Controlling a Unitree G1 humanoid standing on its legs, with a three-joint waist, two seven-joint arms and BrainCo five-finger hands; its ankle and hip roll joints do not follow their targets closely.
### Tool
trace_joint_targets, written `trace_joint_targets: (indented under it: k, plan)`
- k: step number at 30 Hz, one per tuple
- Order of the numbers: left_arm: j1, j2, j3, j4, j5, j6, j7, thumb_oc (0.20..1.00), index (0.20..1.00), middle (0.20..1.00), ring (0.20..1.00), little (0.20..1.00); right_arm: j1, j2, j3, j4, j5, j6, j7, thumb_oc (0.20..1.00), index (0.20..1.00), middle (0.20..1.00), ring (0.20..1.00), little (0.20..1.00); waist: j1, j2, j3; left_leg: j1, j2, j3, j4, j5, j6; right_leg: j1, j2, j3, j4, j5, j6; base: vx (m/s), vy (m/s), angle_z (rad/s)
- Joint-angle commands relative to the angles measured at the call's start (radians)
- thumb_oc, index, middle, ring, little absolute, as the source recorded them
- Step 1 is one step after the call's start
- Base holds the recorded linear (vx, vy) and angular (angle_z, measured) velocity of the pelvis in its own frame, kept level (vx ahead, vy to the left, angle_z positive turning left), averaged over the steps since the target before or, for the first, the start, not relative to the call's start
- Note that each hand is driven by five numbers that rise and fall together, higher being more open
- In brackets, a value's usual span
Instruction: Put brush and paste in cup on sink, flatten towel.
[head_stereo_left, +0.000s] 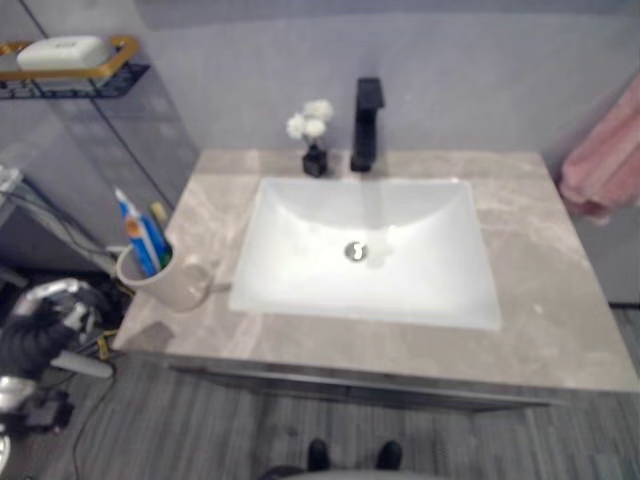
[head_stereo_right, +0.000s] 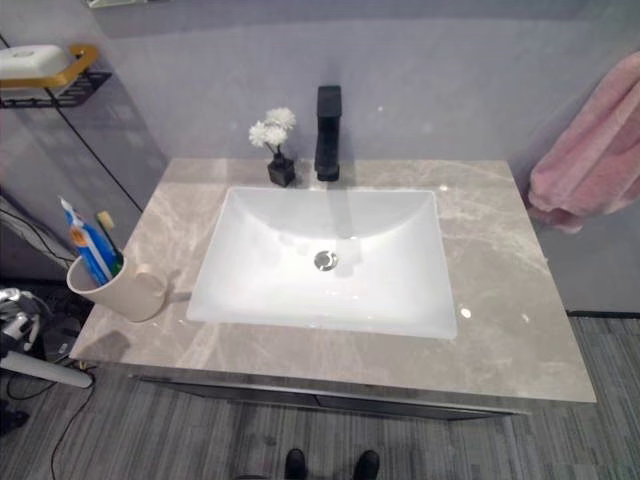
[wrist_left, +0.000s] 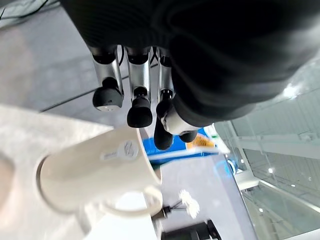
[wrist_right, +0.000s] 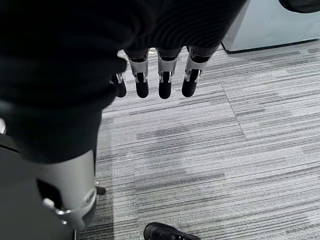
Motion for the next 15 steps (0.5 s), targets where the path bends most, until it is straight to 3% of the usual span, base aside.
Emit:
trace_joint_targets:
  k: [1, 8, 15]
  plan:
    - [0.046, 0.024, 0.003, -0.084, -0.075, -0.018, -0.037, 0.200, 0.200, 0.200, 0.200, 0.200, -0.045, -0.009, 0.054, 0.004, 0.009, -0.014, -0.006, 1.000, 1.000, 1.000, 1.000, 1.000, 0.003, -0.040, 0.003, -0.051, 0.055, 0.019, 0.012, -0.013, -0.046, 0.030, -0.069, 0.010, -0.001, -0.037, 0.074, 0.00, 0.000, 0.00]
    - [0.068, 0.019, -0.092, -0.063, -0.093, 0.005, -0.042, 0.200, 0.200, 0.200, 0.200, 0.200, -0.068, -0.017, 0.071, -0.004, 0.012, -0.017, -0.025, 1.000, 1.000, 1.000, 1.000, 1.000, -0.004, -0.037, 0.012, -0.056, 0.058, 0.025, 0.012, -0.013, -0.044, 0.021, -0.066, 0.016, -0.001, -0.036, 0.074, 0.00, 0.000, 0.00]
    - [0.089, 0.031, -0.114, -0.059, -0.108, 0.013, -0.051, 0.200, 0.200, 0.200, 0.200, 0.200, -0.075, -0.031, 0.080, -0.013, 0.011, -0.019, -0.031, 1.000, 1.000, 1.000, 1.000, 1.000, -0.006, -0.037, 0.013, -0.068, 0.060, 0.035, 0.012, -0.009, -0.044, 0.000, -0.063, 0.035, -0.001, -0.032, 0.073, 0.00, -0.004, -0.02]
